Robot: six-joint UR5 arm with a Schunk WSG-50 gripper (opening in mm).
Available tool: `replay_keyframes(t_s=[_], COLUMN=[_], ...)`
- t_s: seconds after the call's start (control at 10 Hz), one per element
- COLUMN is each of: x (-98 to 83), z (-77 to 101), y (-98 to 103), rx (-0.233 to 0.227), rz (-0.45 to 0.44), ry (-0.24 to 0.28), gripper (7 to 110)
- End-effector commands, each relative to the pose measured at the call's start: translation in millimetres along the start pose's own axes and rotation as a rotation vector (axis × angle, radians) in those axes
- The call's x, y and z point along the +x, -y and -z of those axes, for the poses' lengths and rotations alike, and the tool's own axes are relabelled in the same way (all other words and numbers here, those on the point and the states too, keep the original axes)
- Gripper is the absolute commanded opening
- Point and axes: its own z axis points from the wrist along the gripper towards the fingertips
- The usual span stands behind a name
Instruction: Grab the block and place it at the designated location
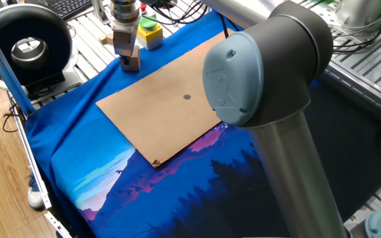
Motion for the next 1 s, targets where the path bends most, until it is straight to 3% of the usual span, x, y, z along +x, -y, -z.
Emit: replay_keyframes(t_s=[0.0, 0.4, 0.5, 0.7, 0.9], x=[-2.0, -11.5, -20.4, -25.4, -24.9], z=[0.9, -6.2, -11.9, -19.6, -14.8], y=[-1.4, -12.2, -27.3, -29.2, -32.8], rx=[-0.005, -0.018, -0.055, -0.023, -0.04], rz=[-0.005, 0.035, 0.023, 0.046, 0.071], ry=[0.003, 0.021, 0.039, 0.028, 0.035], gripper=[22, 22, 22, 22, 22])
